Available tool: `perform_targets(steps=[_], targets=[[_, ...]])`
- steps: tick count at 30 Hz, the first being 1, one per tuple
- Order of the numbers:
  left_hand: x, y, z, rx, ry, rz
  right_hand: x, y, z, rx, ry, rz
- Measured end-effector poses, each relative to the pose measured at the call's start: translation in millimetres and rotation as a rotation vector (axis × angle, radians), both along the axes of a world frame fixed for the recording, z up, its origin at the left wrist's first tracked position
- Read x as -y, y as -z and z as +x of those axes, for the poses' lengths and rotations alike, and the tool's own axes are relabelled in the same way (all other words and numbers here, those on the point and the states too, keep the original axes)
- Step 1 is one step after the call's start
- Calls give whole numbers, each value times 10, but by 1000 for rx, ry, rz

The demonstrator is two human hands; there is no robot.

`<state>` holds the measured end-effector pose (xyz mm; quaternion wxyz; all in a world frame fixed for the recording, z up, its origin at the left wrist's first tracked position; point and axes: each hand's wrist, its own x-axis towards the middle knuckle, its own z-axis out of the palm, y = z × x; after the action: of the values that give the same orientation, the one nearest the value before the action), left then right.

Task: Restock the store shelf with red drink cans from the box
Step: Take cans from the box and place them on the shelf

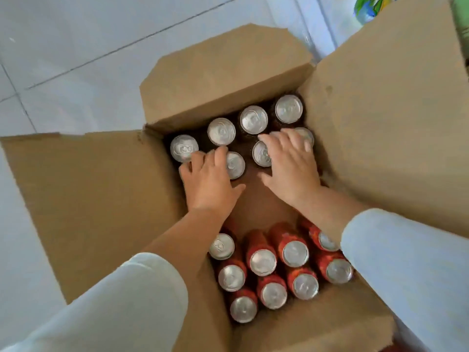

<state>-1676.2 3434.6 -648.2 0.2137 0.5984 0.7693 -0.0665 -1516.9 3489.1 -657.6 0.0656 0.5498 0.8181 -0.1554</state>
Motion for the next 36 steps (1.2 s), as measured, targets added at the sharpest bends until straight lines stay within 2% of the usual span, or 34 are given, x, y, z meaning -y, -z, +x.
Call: perform_targets(steps=[6, 9, 11, 14, 16, 20, 27, 31, 36], targets=[[11, 191, 52, 92, -70, 153, -17, 242, -22, -32, 29, 114], [21, -79, 14, 247, -117, 166, 5, -76, 29, -202, 135, 25], [30, -440, -31, 434, -164, 164, 32, -488, 77, -336, 224, -38], [71, -1201, -120, 702, -288, 88, 109, -1272, 136, -556, 420, -206], [79, -1747, -187, 783, -321, 67, 169, -1866, 166, -643, 526, -289], [-1, -2945, -305, 891, -305, 29, 281, -3131, 191, -754, 634, -302], [-177, -5147, -451, 1115, -284, 41, 461, -5457, 214, -924, 778, -208], [-244, -6340, -398, 1206, -137, 53, 694, -6785, 261, -989, 796, -75], [-312, -7700, -124, 1299, 162, 98, 1043, -8116, 419, -1052, 808, 148]])
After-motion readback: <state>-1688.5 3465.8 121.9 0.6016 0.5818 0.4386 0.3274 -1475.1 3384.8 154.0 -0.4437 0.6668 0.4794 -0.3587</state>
